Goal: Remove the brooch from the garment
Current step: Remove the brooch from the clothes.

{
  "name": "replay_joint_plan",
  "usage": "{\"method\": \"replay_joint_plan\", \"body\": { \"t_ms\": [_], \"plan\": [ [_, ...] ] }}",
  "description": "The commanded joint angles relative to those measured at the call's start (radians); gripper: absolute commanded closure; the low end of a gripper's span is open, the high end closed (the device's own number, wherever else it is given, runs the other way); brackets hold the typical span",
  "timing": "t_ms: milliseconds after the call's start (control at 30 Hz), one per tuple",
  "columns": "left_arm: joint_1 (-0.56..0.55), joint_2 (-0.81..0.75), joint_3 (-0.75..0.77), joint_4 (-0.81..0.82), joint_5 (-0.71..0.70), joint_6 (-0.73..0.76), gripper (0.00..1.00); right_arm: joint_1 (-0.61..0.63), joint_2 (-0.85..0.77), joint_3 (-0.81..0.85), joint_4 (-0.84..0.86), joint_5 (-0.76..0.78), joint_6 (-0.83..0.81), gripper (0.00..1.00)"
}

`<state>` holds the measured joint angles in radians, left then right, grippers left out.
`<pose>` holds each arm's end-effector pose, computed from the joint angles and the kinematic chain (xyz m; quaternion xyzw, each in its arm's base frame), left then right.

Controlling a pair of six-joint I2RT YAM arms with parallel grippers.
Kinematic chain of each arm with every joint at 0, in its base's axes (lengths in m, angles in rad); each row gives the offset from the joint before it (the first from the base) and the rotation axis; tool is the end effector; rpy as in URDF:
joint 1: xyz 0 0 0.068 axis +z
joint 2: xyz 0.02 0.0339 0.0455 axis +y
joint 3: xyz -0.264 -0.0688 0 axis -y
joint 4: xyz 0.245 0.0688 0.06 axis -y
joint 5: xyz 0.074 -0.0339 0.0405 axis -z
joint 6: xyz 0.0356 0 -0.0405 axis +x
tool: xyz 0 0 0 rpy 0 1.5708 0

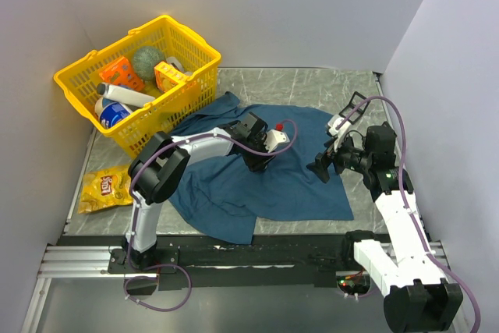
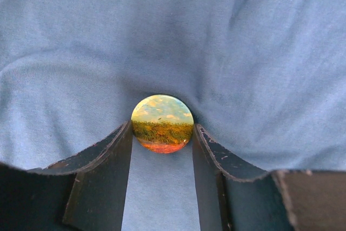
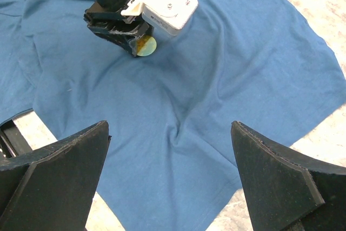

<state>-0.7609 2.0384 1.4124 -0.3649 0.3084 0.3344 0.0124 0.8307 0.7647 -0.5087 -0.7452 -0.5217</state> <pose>0.3053 -0.3056 0.1640 0.5305 0.7855 -0.2036 0.2450 0.1742 0.0263 0.2977 -0.3837 0.7433 0.1974 0.5111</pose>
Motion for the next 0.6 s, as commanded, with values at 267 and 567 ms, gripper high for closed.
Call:
{"method": "replay_joint_plan", "body": {
  "t_ms": [267, 567],
  "plan": [
    [0.003, -0.087, 0.048, -0.108, 0.173, 0.048, 0.86, 0.007, -0.028, 0.013, -0.039, -0.118, -0.089, 0.00],
    [0.055, -0.098, 0.089, -0.249, 0.411, 0.080, 0.88, 0.245, -0.033, -0.008, 0.007, 0.124, -0.184, 0.01]
  ]
}}
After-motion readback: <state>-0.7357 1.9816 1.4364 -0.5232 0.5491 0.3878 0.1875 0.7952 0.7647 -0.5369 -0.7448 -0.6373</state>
